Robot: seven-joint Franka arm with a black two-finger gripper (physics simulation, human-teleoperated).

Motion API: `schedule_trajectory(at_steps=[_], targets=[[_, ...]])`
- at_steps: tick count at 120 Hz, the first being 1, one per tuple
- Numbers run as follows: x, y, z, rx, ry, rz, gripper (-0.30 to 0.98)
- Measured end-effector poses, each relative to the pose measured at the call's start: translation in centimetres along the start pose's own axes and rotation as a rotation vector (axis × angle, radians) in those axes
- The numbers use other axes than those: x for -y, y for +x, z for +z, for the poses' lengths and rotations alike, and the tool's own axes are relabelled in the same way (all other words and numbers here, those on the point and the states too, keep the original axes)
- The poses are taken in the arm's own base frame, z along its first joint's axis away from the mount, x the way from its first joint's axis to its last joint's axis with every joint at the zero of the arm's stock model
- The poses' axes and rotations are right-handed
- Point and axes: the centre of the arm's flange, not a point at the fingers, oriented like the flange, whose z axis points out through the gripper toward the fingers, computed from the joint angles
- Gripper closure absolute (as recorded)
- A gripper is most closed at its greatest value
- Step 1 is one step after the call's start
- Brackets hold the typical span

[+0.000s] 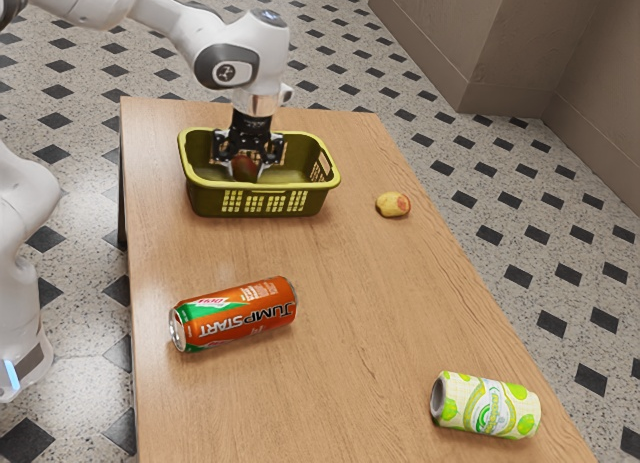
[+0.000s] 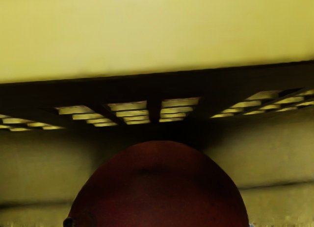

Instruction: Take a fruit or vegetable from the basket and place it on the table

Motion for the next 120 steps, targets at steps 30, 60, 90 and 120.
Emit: schedule_trajectory(at_steps=[30,60,90,120], targets=[[-0.3,-0.6,-1.2,0.012,-0.022,0.041,0.46],[-1.0,-2.5,-4.4,0.026,-0.061,0.112,0.48],[-3.0,-10.6,-11.7,0.017,-0.14,0.28,0.47],[-4.2,-19.9,-14.8,0.026,-0.153,0.439,0.48]])
